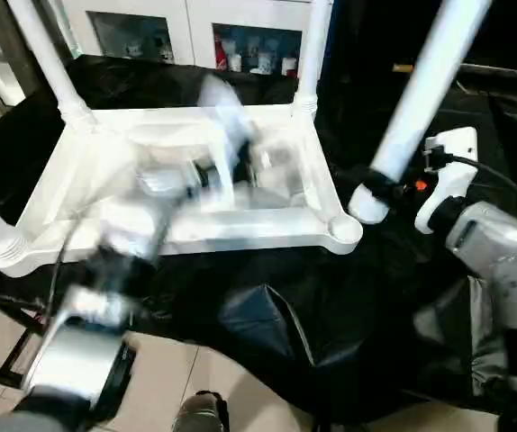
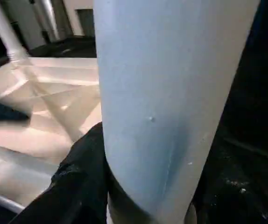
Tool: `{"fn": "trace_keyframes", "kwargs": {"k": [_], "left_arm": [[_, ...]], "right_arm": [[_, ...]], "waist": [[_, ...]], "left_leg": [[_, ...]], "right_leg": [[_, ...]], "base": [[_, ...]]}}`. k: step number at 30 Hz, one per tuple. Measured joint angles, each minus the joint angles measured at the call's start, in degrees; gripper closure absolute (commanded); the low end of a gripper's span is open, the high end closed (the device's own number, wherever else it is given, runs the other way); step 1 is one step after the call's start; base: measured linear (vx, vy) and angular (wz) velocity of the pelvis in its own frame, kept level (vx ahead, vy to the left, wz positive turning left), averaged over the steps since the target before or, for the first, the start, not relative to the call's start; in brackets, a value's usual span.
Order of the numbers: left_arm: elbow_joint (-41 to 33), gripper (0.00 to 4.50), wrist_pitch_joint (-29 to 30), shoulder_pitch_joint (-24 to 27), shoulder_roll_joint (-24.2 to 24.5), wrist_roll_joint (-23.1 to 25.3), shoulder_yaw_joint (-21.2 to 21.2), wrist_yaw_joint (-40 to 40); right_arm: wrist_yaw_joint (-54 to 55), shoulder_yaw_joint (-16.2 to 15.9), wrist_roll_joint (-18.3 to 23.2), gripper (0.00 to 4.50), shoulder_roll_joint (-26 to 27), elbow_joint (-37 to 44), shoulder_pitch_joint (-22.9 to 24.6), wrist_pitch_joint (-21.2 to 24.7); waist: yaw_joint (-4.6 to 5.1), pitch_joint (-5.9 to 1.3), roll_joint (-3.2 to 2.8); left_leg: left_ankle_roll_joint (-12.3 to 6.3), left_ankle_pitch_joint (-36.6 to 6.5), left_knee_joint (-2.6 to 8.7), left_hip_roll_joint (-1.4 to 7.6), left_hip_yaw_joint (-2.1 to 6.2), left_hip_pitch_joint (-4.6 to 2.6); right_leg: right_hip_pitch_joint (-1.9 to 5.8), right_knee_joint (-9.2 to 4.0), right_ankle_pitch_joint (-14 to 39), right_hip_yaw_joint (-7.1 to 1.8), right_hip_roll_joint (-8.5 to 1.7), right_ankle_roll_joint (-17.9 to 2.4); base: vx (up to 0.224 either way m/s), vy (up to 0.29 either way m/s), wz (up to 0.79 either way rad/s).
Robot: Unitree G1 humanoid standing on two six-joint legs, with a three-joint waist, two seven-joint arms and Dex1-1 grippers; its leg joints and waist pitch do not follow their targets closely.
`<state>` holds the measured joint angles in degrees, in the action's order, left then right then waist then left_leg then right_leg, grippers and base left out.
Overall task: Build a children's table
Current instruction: Insert table leg to table base
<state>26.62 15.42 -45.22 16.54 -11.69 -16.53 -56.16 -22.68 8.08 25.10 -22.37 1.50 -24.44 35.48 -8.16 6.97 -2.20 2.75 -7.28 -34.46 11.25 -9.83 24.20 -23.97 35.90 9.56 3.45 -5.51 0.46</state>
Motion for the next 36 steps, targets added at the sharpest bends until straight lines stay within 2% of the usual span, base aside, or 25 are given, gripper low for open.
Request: {"fn": "trace_keyframes", "kwargs": {"k": [1, 5, 11, 13, 25, 26, 30, 32, 36], "left_arm": [[2.3, 1.47, -1.8, 0.1, -0.1, 2.1, -1.9, -1.0], [10.0, 1.47, -5.9, 0.2, -1.2, 6.9, -4.8, -2.5], [19.4, 1.47, -9.4, -3.8, -1.9, 8.8, -6.2, -3.6], [21.1, 1.76, -10.2, -5.2, -2.6, 8.8, -5.7, -4.0], [35.1, 2.62, -14.9, -10.0, -6.0, 9.3, -2.4, -4.7], [35.9, 2.83, -15.3, -10.2, -6.2, 9.5, -2.4, -4.6], [38.0, 3.05, -16.4, -11.4, -6.6, 10.4, -2.3, -4.1], [38.6, 3.39, -16.7, -11.6, -6.7, 10.8, -2.2, -3.6], [40.8, 3.65, -17.9, -11.7, -7.0, 11.7, -2.2, -3.5]], "right_arm": [[0.5, 0.5, -0.2, 2.60, 0.5, -0.3, 0.5, -0.6], [0.3, 0.9, -0.2, 2.60, 1.0, 0.1, 2.6, -1.4], [-0.4, 0.3, 0.0, 2.60, 1.5, 1.7, 4.4, -1.3], [-0.7, 0.2, 0.1, 2.60, 1.6, 2.8, 4.4, -1.3], [-1.5, -0.4, 0.1, 2.60, 1.6, 4.2, 5.2, -1.1], [-1.6, -0.6, 0.1, 2.60, 1.6, 4.5, 5.2, -1.1], [-1.7, -0.8, 0.0, 2.60, 1.6, 4.6, 5.2, -1.1], [-1.7, -1.1, 0.0, 2.60, 1.6, 4.6, 5.2, -1.1], [-1.8, -1.1, 0.0, 2.60, 1.5, 4.6, 5.2, -1.1]], "waist": [[0.07, -0.12, -0.19], [0.10, -0.35, -0.54], [0.20, -0.56, -0.89], [0.14, -0.62, -0.97], [0.10, -0.66, -1.04], [0.09, -0.66, -1.04], [0.09, -0.67, -1.05], [0.09, -0.67, -1.05], [0.08, -0.67, -1.05]], "left_leg": [[0.00, 0.0, -0.01, -0.01, -0.01, -0.01], [0.00, 0.0, 0.00, -0.02, -0.03, -0.08], [0.00, 0.0, 0.00, -0.03, -0.01, -0.09], [0.00, 0.0, 0.00, -0.04, -0.01, -0.13], [0.00, 0.0, -0.01, -0.05, 0.00, -0.12], [0.00, 0.0, -0.01, -0.05, 0.00, -0.12], [0.00, 0.0, -0.01, -0.05, 0.00, -0.13], [0.00, 0.0, -0.01, -0.05, 0.00, -0.13], [0.00, 0.0, -0.01, -0.05, 0.00, -0.13]], "right_leg": [[0.01, 0.00, 0.0, -0.02, 0.00, 0.0], [0.02, 0.01, 0.0, -0.08, 0.00, 0.0], [0.01, 0.03, -0.1, -0.08, 0.01, -0.1], [0.04, 0.03, -0.1, -0.09, 0.01, -0.1], [0.05, 0.01, -0.1, -0.10, 0.01, -0.1], [0.05, 0.00, -0.1, -0.10, 0.01, -0.1], [0.06, 0.01, -0.1, -0.10, 0.00, -0.1], [0.07, 0.01, -0.2, -0.09, 0.00, -0.1], [0.07, 0.01, -0.2, -0.09, 0.00, -0.1]], "base": [[0.000, 0.000, 0.00], [0.000, 0.000, 0.00], [0.000, 0.000, 0.00], [0.000, 0.000, 0.00], [0.000, 0.000, 0.00], [0.000, 0.000, 0.00], [0.000, 0.000, 0.00], [0.000, 0.000, 0.00], [0.000, 0.000, 0.00]]}}
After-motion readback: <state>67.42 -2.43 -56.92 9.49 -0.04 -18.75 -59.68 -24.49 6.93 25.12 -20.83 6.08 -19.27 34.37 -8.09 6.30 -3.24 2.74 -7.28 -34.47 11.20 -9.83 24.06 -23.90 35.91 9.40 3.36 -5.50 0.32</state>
